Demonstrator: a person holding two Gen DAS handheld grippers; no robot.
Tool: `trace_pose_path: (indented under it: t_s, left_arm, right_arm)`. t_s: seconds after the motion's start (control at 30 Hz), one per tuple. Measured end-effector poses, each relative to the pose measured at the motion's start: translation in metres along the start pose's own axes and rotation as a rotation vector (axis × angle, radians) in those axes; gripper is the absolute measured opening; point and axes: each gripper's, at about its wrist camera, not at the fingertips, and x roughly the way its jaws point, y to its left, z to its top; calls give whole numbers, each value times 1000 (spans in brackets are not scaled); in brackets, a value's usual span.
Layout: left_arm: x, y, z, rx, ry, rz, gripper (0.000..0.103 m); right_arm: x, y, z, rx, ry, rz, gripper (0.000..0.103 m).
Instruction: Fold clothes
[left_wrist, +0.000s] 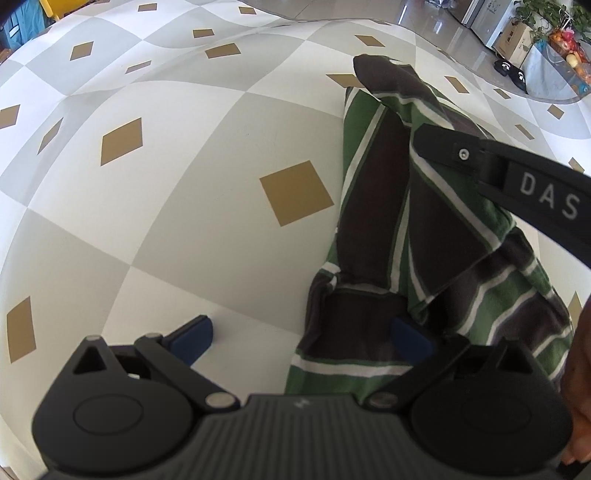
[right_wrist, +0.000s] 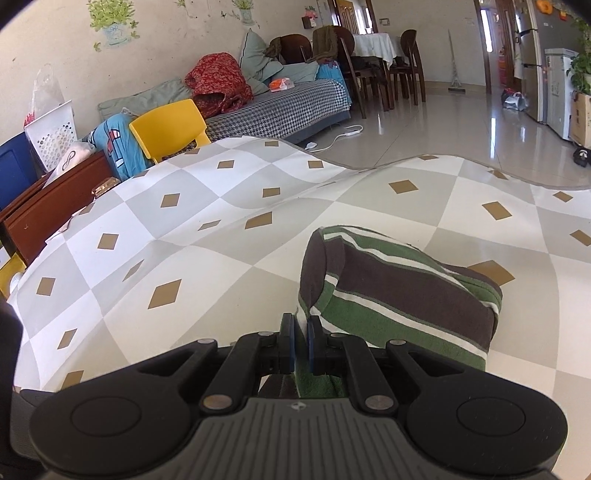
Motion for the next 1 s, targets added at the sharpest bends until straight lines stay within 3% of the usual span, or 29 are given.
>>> trace_pose_path:
  t_s: [0.2,0.3,0.47,1.0]
  left_arm:
    - [-1,6,0,-21,10,4,103]
    - [-1,10,-1,-24,13,14,103]
    - [-1,17,-1,-36,17,29,103]
    - [-9,24,-13,-24,-9,64,103]
  right_arm:
    - [14,-4,-2,40,45,41,13]
    - [17,-5,-3,81,72,78,25]
    - [7,-8,3,132,56,91,31]
    - [-57,-15,-8,119,66,-42,36]
